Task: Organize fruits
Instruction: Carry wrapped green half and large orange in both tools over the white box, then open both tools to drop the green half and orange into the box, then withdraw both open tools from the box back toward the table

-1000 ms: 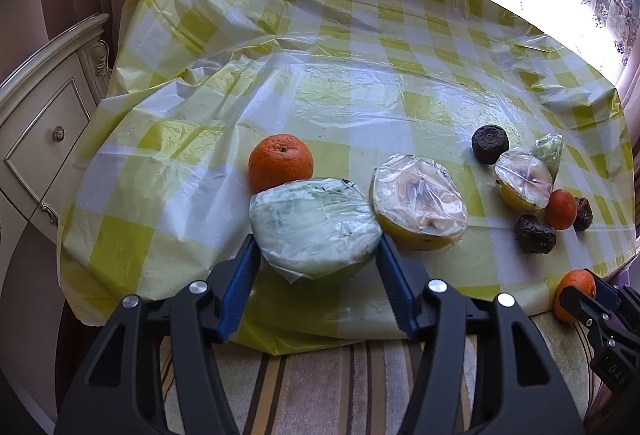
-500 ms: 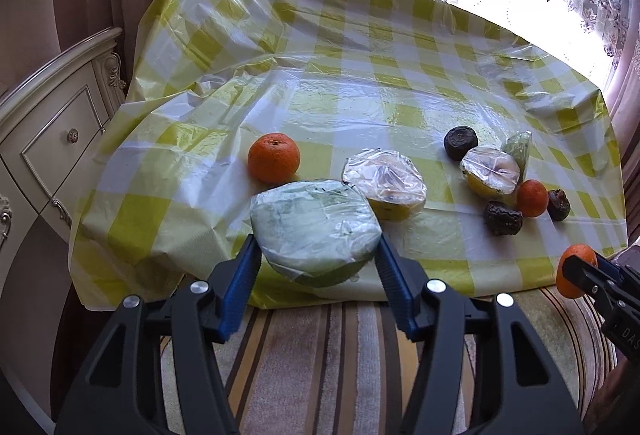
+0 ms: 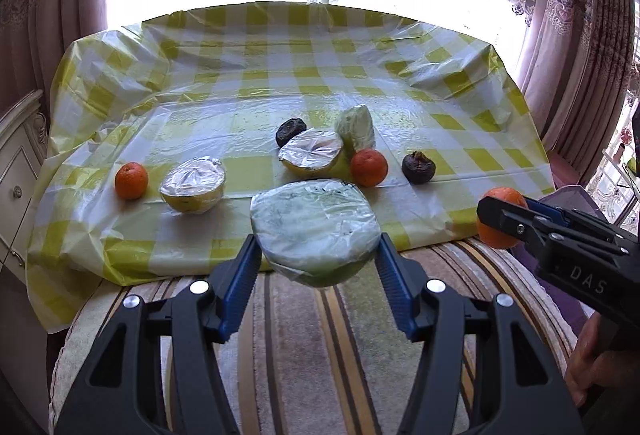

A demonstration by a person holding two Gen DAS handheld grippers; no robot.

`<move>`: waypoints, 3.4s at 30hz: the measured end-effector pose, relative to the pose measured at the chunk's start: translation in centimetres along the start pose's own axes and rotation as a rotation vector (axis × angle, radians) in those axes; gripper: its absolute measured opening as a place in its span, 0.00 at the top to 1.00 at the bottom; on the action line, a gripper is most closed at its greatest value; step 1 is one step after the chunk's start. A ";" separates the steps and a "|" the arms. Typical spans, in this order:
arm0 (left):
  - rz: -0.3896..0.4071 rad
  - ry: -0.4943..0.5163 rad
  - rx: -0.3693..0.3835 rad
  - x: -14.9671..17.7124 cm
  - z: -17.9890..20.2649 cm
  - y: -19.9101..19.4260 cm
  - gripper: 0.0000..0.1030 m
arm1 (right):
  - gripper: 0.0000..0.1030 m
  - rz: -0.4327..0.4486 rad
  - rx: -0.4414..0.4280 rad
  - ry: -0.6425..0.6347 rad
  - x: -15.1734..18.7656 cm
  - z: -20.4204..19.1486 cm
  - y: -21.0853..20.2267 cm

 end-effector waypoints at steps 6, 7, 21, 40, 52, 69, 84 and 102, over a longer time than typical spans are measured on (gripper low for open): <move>0.009 0.110 0.120 -0.7 6.3 0.9 0.43 | 0.57 0.005 0.075 0.081 0.9 5.9 -2.1; 0.009 0.129 0.139 -0.7 7.5 1.1 0.43 | 0.57 0.003 0.093 0.096 1.1 7.0 -2.3; -0.064 0.344 0.341 -0.6 19.8 5.9 0.43 | 0.57 -0.084 0.342 0.203 5.9 18.1 -3.2; -0.217 0.508 0.435 1.7 26.7 10.9 0.43 | 0.57 -0.204 0.489 0.214 9.7 24.0 -2.3; -0.337 0.646 0.431 4.1 30.2 14.1 0.43 | 0.57 -0.289 0.528 0.209 12.0 25.7 -0.9; -0.455 0.823 0.328 6.6 32.6 18.6 0.42 | 0.56 -0.402 0.530 0.200 12.3 26.0 0.5; -0.457 0.848 0.293 6.6 33.0 18.8 0.34 | 0.49 -0.466 0.550 0.186 13.0 26.3 1.0; -0.359 0.745 0.414 4.5 32.5 16.2 0.04 | 0.15 -0.398 0.662 0.195 12.0 27.7 -1.0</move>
Point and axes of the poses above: each gripper's, at about its wrist camera, not at the fingertips, and y roughly the way its jaws point, z to its right, x to its underside, the point moved 4 cm from there along y, roughly the way its jaws point, and after that the axes turned 8 degrees about x, right-handed, at the moved point
